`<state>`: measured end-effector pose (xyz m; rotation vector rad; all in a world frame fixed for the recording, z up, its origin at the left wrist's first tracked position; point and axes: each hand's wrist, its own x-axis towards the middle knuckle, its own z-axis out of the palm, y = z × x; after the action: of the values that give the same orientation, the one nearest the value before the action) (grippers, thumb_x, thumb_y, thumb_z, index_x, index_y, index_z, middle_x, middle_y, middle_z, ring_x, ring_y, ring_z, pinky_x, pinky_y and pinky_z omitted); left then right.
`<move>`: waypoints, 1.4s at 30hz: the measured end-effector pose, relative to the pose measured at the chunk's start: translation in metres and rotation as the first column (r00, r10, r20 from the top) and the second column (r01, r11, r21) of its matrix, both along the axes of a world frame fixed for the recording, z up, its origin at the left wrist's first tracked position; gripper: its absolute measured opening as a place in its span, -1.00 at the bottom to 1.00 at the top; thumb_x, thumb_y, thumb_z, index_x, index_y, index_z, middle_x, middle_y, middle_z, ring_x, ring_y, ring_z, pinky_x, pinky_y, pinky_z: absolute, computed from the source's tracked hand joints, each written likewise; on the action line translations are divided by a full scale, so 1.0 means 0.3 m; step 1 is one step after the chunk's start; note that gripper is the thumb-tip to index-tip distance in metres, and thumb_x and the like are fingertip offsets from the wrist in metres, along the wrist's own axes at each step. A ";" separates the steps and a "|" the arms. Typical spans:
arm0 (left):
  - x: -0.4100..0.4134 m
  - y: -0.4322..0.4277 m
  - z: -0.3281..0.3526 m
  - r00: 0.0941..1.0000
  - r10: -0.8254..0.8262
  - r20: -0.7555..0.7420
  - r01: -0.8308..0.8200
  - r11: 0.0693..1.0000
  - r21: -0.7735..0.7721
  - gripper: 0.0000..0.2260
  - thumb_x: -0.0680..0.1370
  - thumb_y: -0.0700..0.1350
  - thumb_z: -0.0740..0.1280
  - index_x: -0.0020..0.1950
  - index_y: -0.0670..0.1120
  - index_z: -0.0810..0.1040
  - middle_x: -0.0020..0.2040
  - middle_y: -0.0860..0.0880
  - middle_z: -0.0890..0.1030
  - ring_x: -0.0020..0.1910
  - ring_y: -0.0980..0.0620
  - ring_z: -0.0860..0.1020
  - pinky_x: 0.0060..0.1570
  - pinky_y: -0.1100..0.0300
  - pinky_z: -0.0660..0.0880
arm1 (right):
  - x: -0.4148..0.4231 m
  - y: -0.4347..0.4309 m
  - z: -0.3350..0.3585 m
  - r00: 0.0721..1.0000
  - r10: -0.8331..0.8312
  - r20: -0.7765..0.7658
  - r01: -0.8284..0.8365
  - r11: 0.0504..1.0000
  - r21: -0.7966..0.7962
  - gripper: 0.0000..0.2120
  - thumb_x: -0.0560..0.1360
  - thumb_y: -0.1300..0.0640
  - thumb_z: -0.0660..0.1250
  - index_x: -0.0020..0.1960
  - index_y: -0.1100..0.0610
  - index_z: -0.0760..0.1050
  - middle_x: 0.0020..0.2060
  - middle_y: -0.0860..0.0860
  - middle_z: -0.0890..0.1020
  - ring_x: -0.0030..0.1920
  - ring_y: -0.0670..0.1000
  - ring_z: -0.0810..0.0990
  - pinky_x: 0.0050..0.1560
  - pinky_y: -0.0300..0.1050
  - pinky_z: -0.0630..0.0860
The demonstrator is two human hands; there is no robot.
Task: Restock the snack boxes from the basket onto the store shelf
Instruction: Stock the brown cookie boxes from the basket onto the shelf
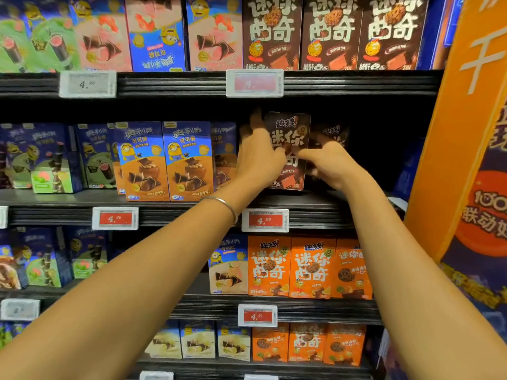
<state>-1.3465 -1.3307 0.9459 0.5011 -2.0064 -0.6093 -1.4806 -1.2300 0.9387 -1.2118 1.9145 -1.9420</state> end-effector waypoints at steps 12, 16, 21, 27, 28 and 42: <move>-0.072 -0.018 0.126 0.767 0.528 0.364 -0.090 0.651 -0.754 -0.19 0.49 0.03 0.52 0.64 0.03 0.17 0.57 -0.18 0.26 0.54 -0.29 0.25 0.49 -0.19 0.20 | -0.072 -0.062 0.003 0.985 -0.168 -0.049 0.173 0.974 0.144 -0.76 0.45 0.14 0.53 0.09 0.04 0.60 0.07 0.02 0.68 0.08 0.02 0.64 -0.02 -0.12 0.55; -0.080 -0.064 0.157 0.697 0.595 0.400 -0.106 0.637 -0.763 -0.20 0.54 -0.06 0.49 0.67 0.00 0.10 0.60 -0.21 0.21 0.57 -0.30 0.21 0.51 -0.17 0.20 | -0.187 -0.030 0.024 0.761 -0.602 -0.242 0.647 0.735 0.202 -0.46 0.61 -0.02 0.34 0.52 0.13 0.32 0.48 0.18 0.38 0.46 0.20 0.39 0.41 0.03 0.37; -0.120 -0.085 0.171 0.714 0.535 0.451 -0.099 0.716 -0.692 -0.31 0.58 -0.12 0.45 0.62 -0.07 0.19 0.53 -0.23 0.34 0.50 -0.30 0.33 0.39 -0.14 0.35 | -0.280 -0.030 0.017 0.798 -0.599 -0.061 0.594 0.765 0.250 0.02 0.47 -0.19 0.49 0.67 0.06 -0.06 0.65 0.13 0.04 0.62 0.21 0.07 0.59 0.16 0.12; -0.164 -0.109 0.179 0.678 0.513 0.527 -0.009 0.722 -0.691 0.01 0.39 -0.09 0.63 0.64 -0.08 0.05 0.47 -0.24 0.43 0.42 -0.35 0.44 0.28 -0.20 0.49 | -0.324 -0.085 -0.032 0.900 -0.414 0.138 0.389 0.904 0.176 -0.07 0.42 -0.09 0.57 0.62 0.10 0.16 0.56 0.09 0.33 0.51 0.16 0.33 0.50 0.10 0.32; -0.168 -0.118 0.186 0.669 0.499 0.551 0.011 0.735 -0.679 0.05 0.38 -0.08 0.64 0.66 -0.05 0.01 0.50 -0.24 0.40 0.44 -0.35 0.43 0.29 -0.20 0.49 | -0.330 -0.090 -0.034 0.905 -0.399 0.149 0.374 0.912 0.169 -0.08 0.41 -0.07 0.58 0.61 0.09 0.19 0.53 0.08 0.37 0.49 0.16 0.37 0.47 0.10 0.35; -0.201 -0.192 0.235 0.616 0.351 0.705 0.142 0.831 -0.538 0.09 0.31 -0.11 0.70 0.68 0.01 0.10 0.61 -0.14 0.30 0.52 -0.29 0.36 0.39 -0.21 0.46 | -0.357 -0.105 -0.040 0.920 -0.383 0.082 0.366 0.916 0.167 -0.26 0.43 0.09 0.58 0.52 0.11 0.34 0.44 0.09 0.48 0.42 0.15 0.44 0.38 0.04 0.38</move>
<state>-1.4069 -1.3884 1.0165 0.5788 -2.8110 0.4046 -1.5877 -1.2615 0.9267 -0.7159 2.3168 -1.9380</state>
